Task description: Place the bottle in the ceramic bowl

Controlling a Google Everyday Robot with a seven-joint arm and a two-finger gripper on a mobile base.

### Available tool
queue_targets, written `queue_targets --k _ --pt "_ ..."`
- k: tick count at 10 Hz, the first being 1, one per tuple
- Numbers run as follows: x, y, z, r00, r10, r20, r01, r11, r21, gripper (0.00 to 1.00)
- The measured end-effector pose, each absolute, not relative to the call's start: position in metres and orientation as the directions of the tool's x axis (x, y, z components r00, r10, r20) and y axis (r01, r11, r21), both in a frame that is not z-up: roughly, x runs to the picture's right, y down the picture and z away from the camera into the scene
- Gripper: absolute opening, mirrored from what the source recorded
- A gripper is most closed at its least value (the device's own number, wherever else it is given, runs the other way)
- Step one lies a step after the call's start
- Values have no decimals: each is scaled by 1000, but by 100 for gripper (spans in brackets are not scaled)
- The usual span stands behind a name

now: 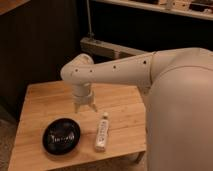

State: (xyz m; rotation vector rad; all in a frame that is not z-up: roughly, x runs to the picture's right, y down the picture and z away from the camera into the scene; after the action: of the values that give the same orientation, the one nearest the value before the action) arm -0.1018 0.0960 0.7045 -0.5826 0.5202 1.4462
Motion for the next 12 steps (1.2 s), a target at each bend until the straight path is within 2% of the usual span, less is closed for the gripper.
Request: queue_targets --k 6,9,12 --pt "-95 97 708 42 762 -647 -999 21 -39 65" --pt "-46 101 734 -74 754 -653 -997 -51 54 65" --pt "-34 131 760 -165 712 -682 -985 -153 78 65"
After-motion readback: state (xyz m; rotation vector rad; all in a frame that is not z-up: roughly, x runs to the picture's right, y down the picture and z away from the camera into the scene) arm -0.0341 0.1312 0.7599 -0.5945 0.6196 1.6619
